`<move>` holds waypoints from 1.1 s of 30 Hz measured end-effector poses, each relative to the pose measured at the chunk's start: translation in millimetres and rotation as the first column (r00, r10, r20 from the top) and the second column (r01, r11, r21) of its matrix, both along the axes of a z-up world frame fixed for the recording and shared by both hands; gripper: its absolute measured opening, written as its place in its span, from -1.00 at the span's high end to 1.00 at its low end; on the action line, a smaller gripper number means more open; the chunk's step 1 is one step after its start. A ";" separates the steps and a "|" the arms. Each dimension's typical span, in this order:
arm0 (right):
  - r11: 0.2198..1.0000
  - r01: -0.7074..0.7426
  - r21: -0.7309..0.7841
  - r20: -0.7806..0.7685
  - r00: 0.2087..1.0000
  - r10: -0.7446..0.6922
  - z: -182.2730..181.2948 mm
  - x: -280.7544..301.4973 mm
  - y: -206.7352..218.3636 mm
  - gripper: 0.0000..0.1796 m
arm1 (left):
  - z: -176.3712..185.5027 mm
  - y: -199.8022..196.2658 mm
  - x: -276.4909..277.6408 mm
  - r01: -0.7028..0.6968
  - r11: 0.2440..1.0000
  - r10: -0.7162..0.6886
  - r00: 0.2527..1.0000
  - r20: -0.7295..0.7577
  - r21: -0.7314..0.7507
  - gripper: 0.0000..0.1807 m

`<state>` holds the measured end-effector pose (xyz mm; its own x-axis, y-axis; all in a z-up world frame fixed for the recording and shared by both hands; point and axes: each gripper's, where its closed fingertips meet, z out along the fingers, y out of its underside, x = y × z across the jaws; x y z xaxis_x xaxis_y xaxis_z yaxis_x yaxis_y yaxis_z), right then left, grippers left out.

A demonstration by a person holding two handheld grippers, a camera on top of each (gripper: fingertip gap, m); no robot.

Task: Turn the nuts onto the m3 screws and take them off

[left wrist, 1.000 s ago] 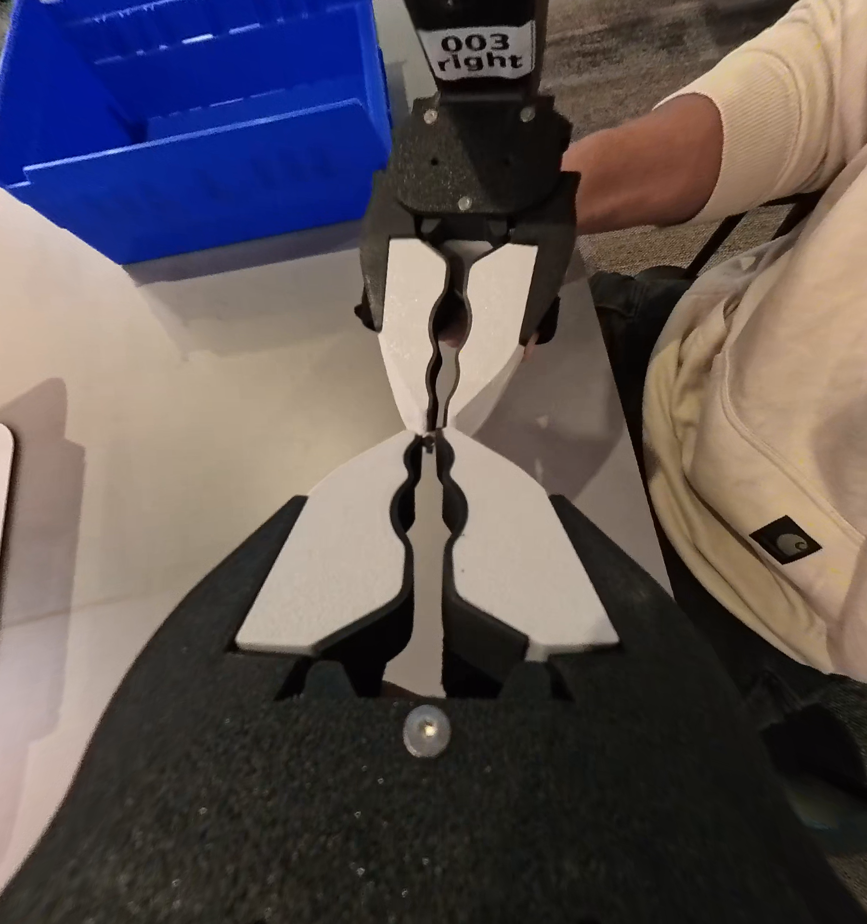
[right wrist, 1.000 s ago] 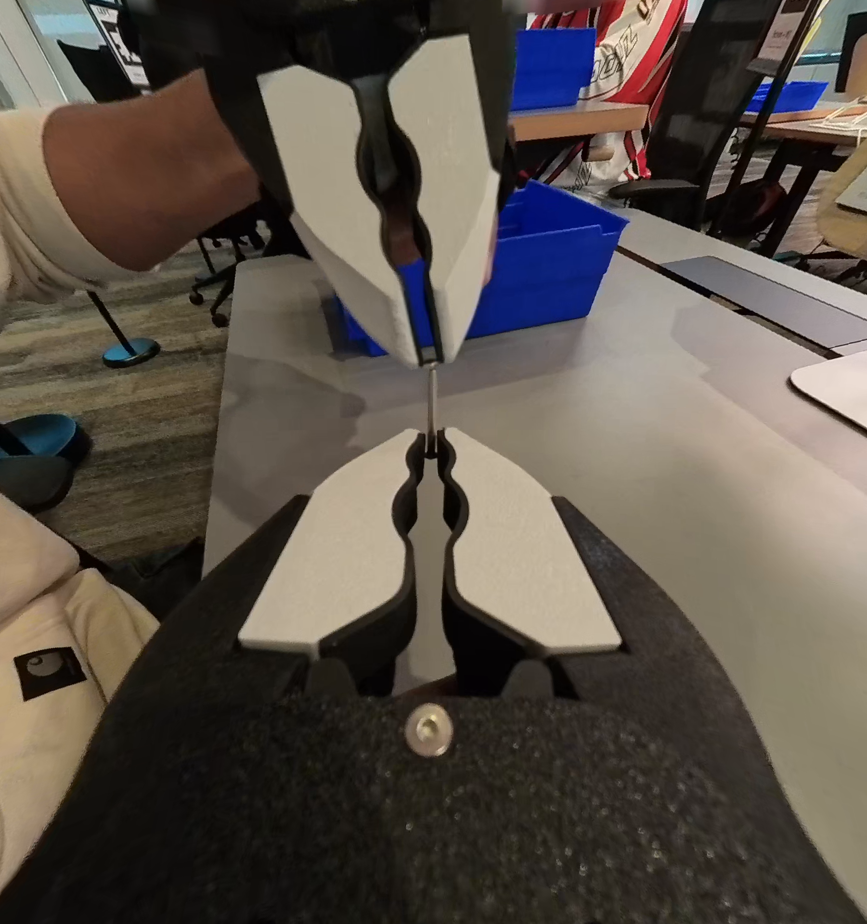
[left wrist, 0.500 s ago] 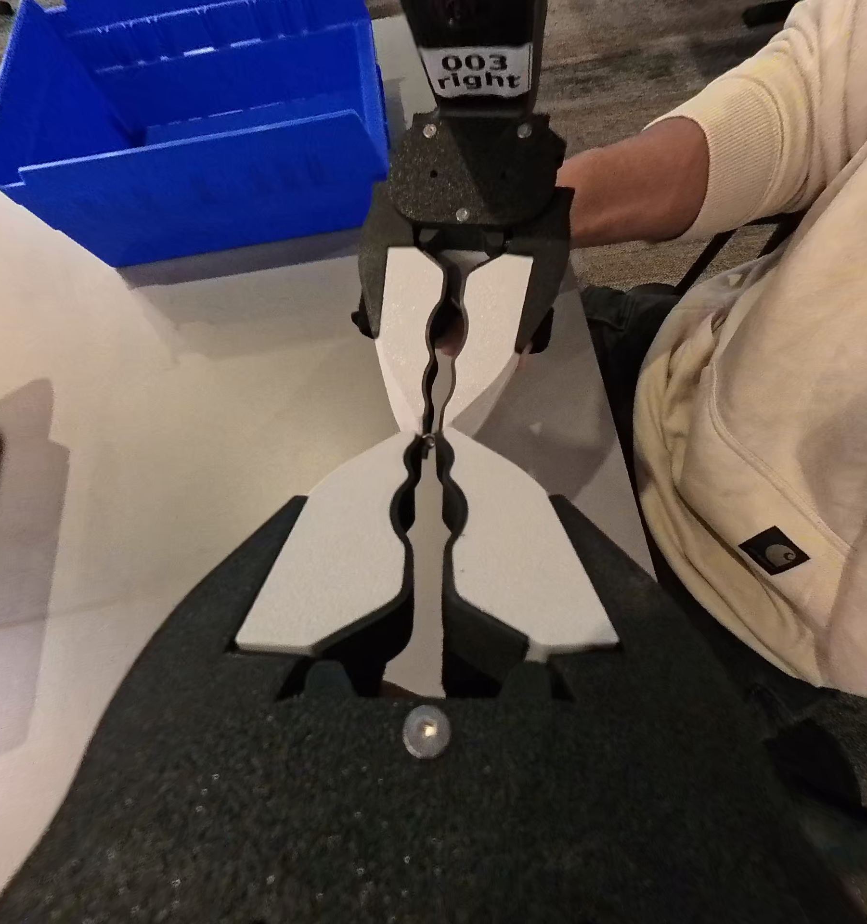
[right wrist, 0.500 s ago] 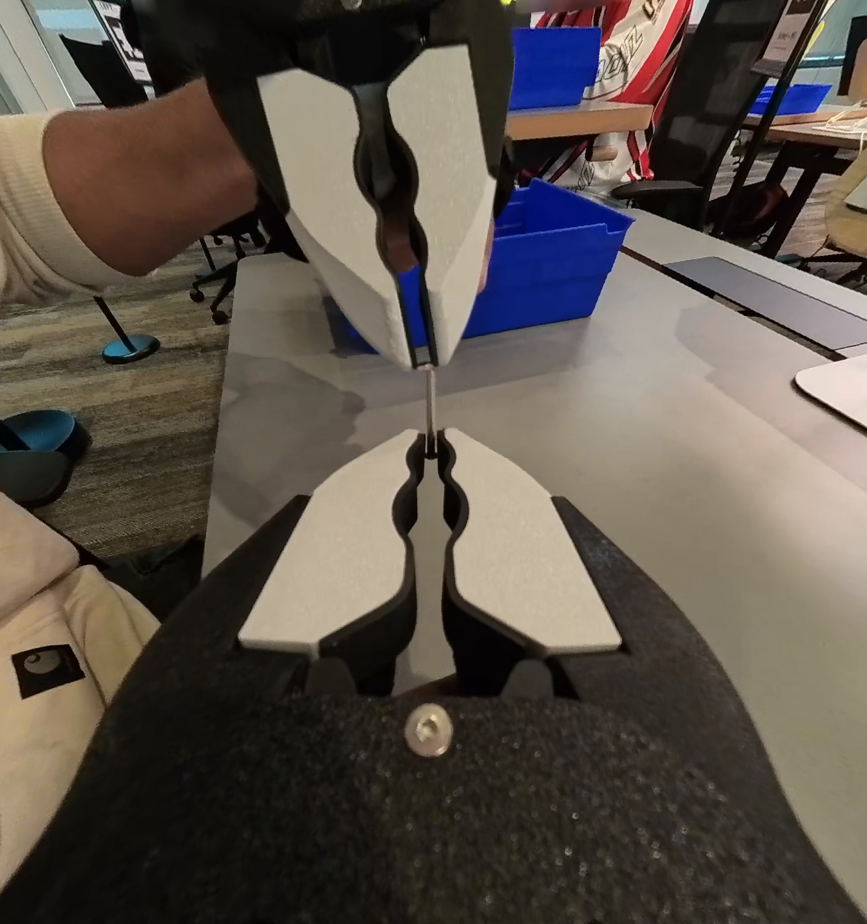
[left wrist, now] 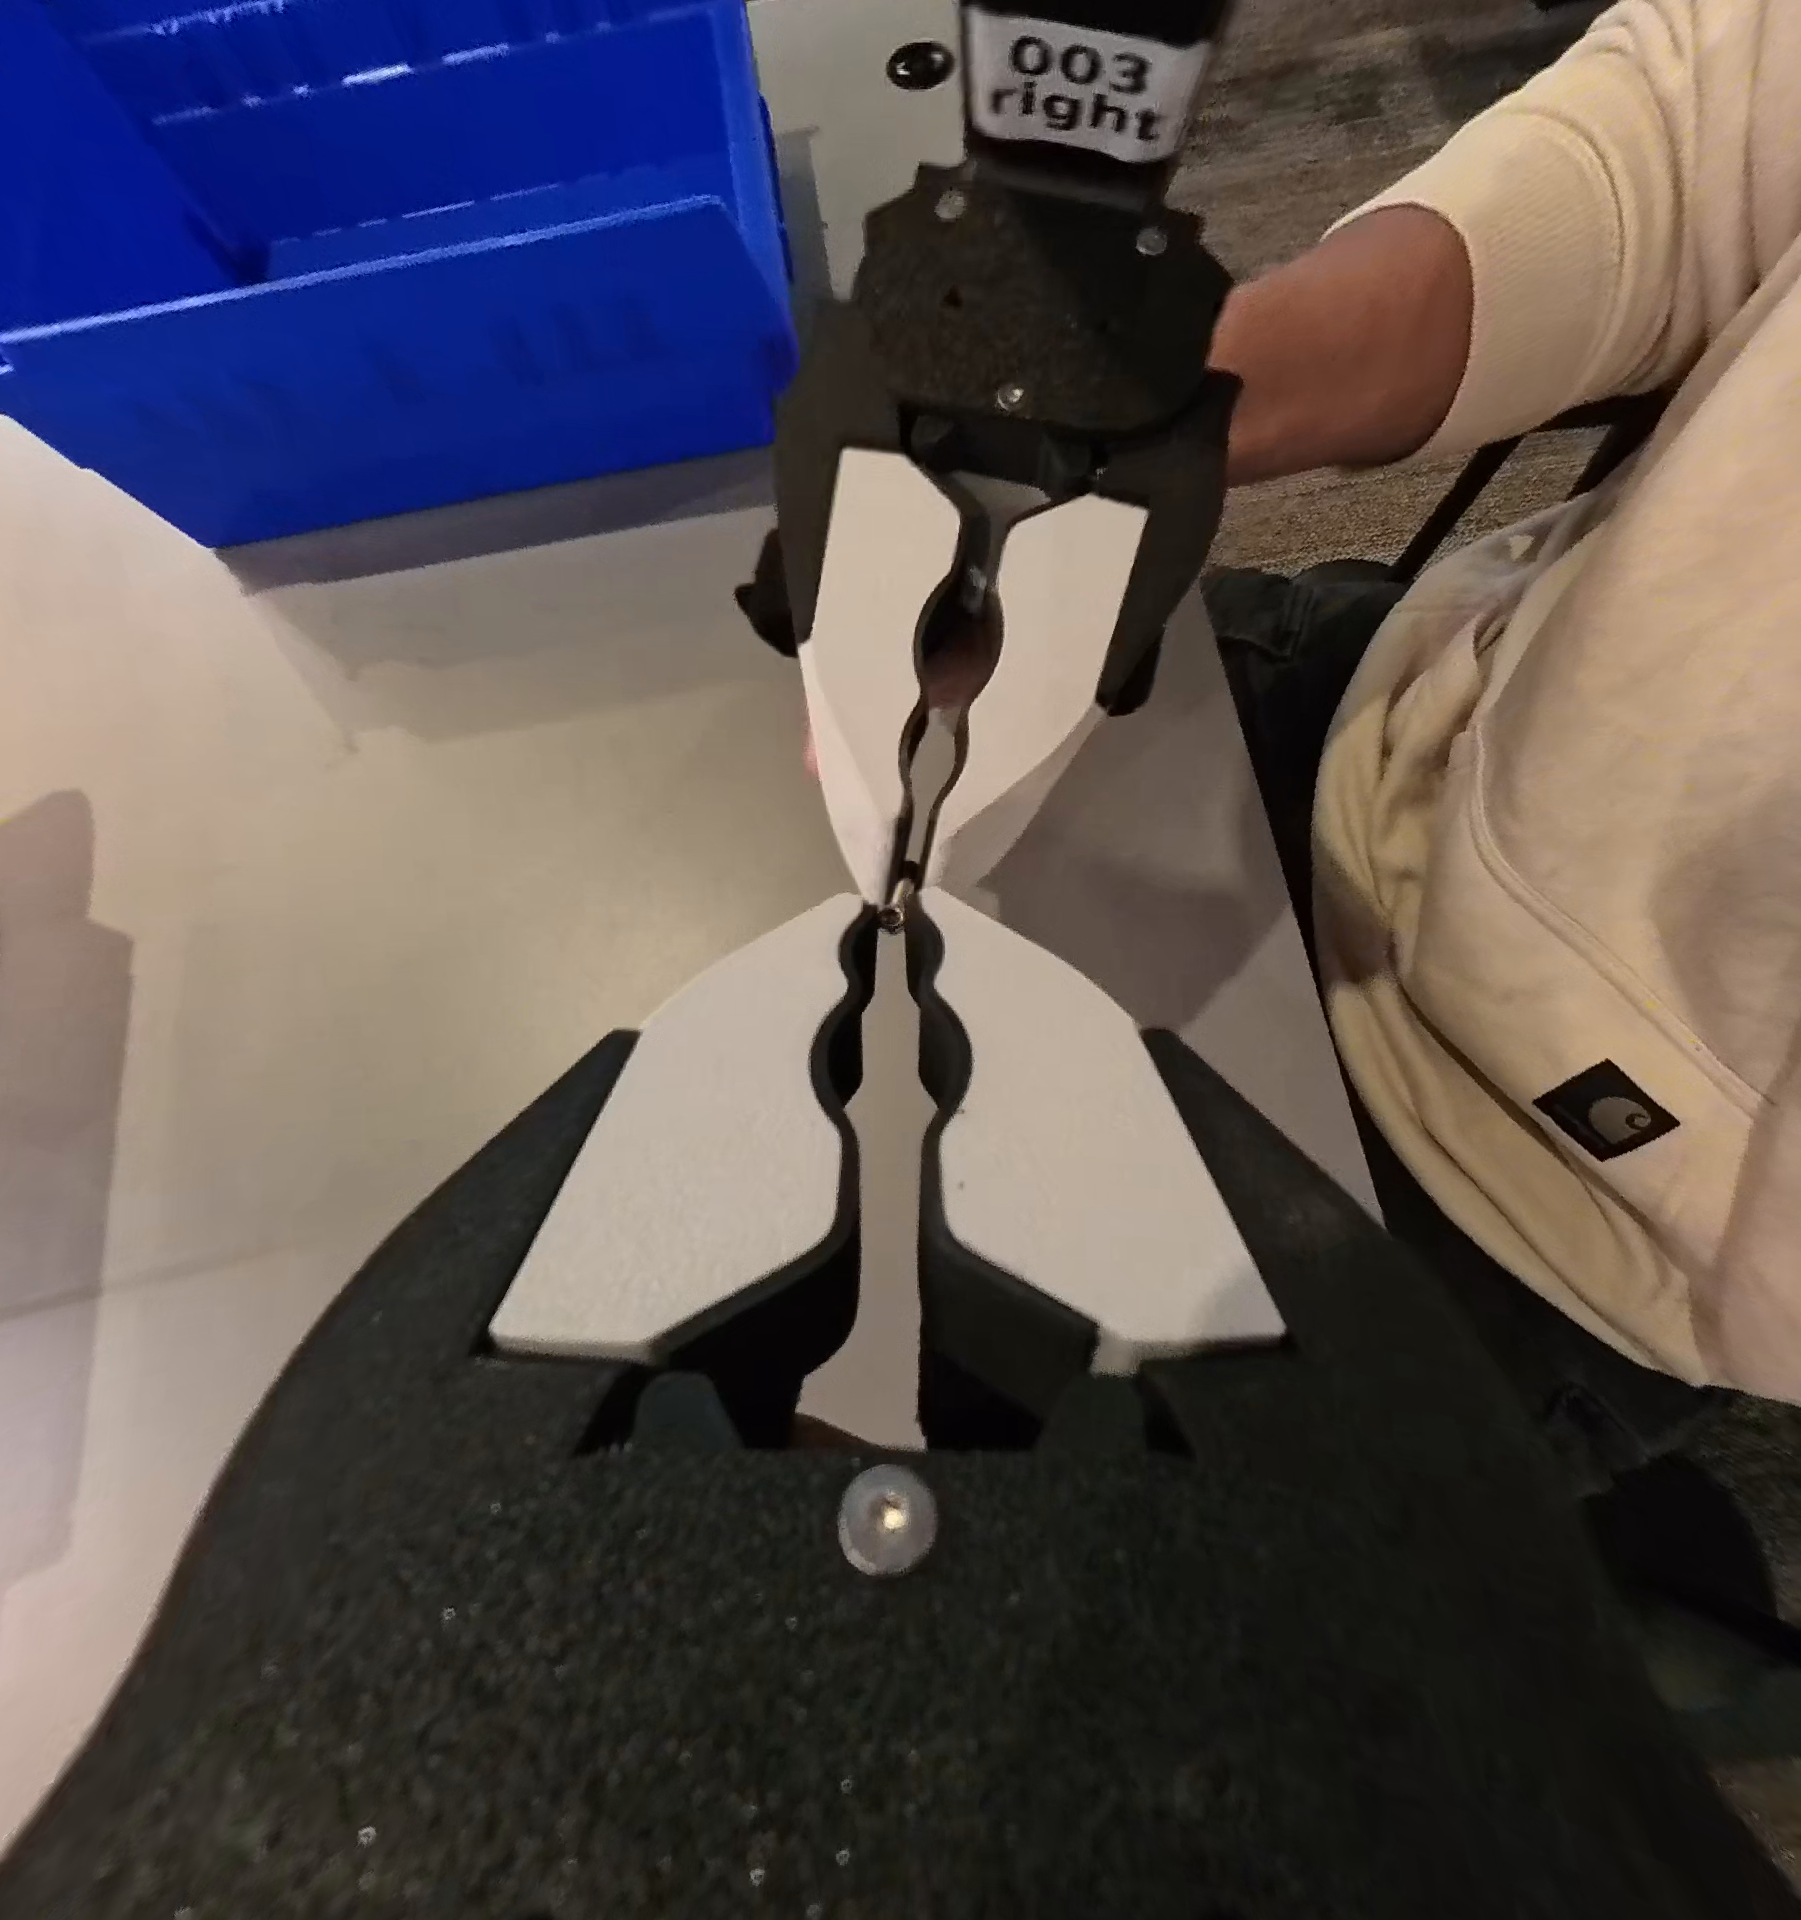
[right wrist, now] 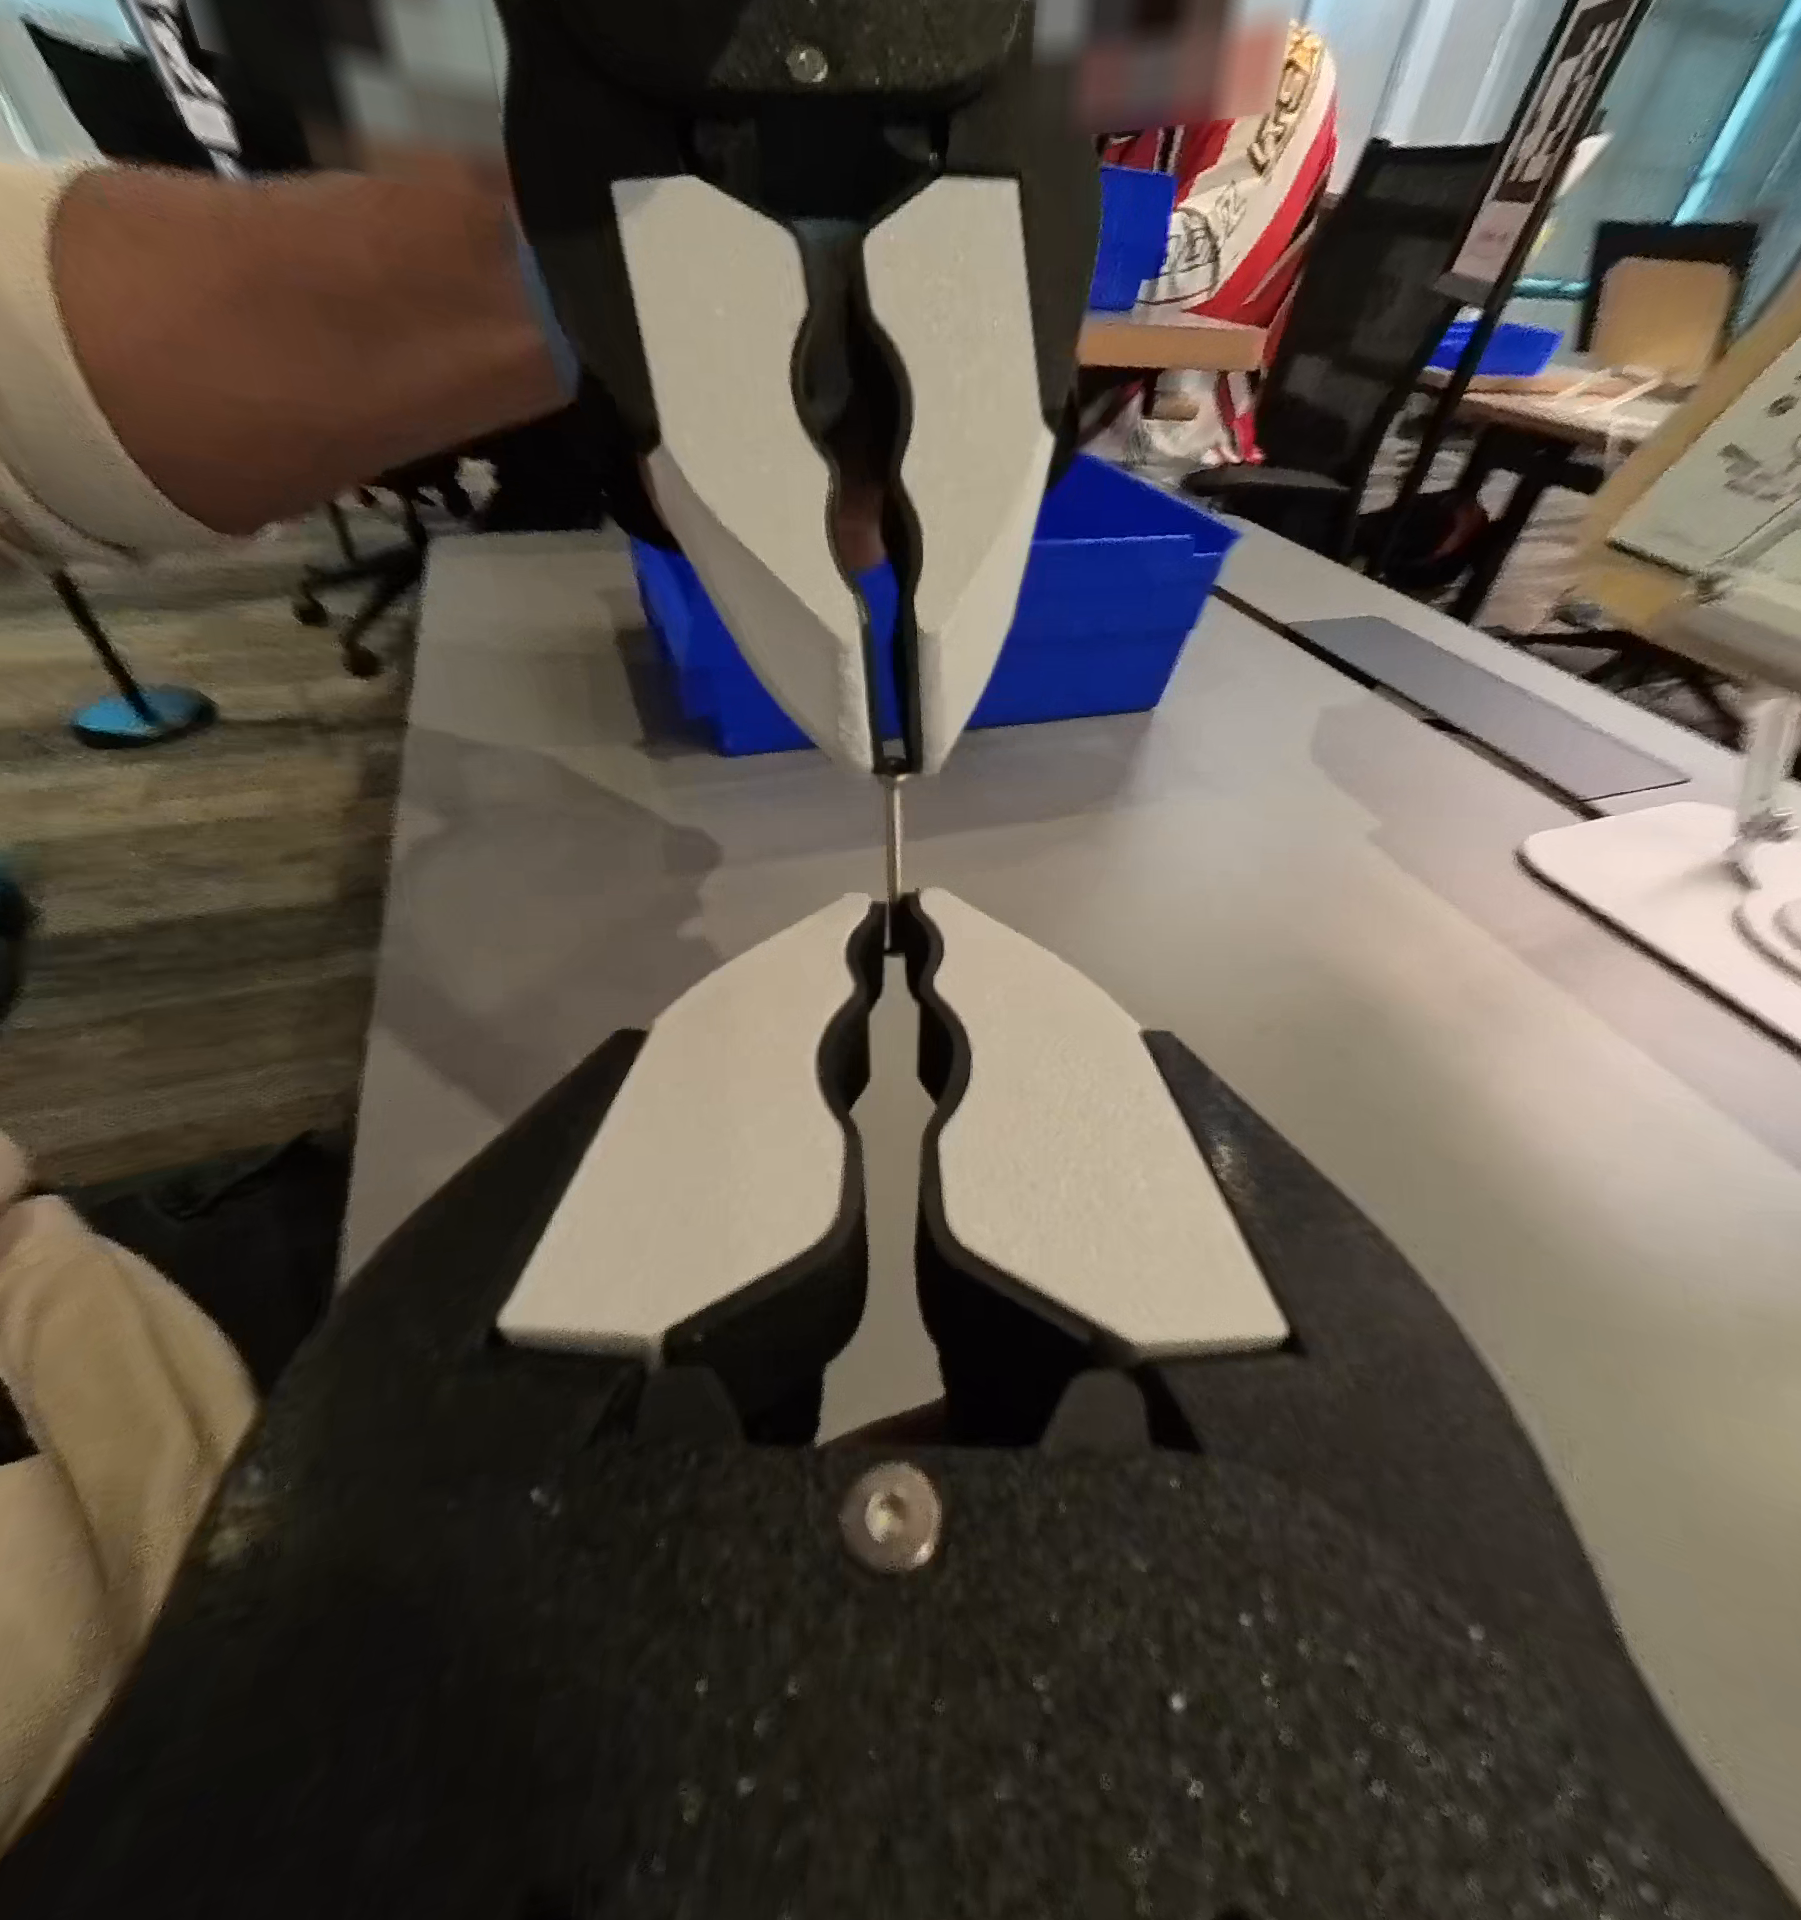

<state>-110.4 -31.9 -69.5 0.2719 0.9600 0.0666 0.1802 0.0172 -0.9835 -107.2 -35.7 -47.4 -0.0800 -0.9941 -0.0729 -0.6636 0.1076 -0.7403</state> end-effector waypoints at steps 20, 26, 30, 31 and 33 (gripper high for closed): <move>1.000 0.011 -0.024 -0.168 0.986 -0.015 18.0 4.3 1.1 0.98 | 18.9 -0.4 6.7 -0.026 0.998 0.038 0.978 0.203 -0.060 0.95; 0.980 0.179 0.091 -0.133 0.977 -0.166 14.2 7.1 12.6 0.98 | 16.3 8.9 8.6 -0.124 0.985 0.155 0.940 0.305 -0.118 0.95; 0.953 0.261 0.155 -0.120 0.962 -0.244 13.6 8.0 16.6 0.98 | 15.2 12.5 8.1 -0.176 0.973 0.220 0.903 0.370 -0.150 0.95; 0.954 0.259 0.153 -0.119 0.963 -0.242 13.3 7.3 16.0 0.98 | 15.5 12.1 8.0 -0.179 0.971 0.228 0.895 0.383 -0.158 0.95; 0.960 0.242 0.138 -0.121 0.967 -0.226 12.6 6.7 15.3 0.98 | 14.5 11.9 7.0 -0.183 0.969 0.236 0.889 0.392 -0.167 0.95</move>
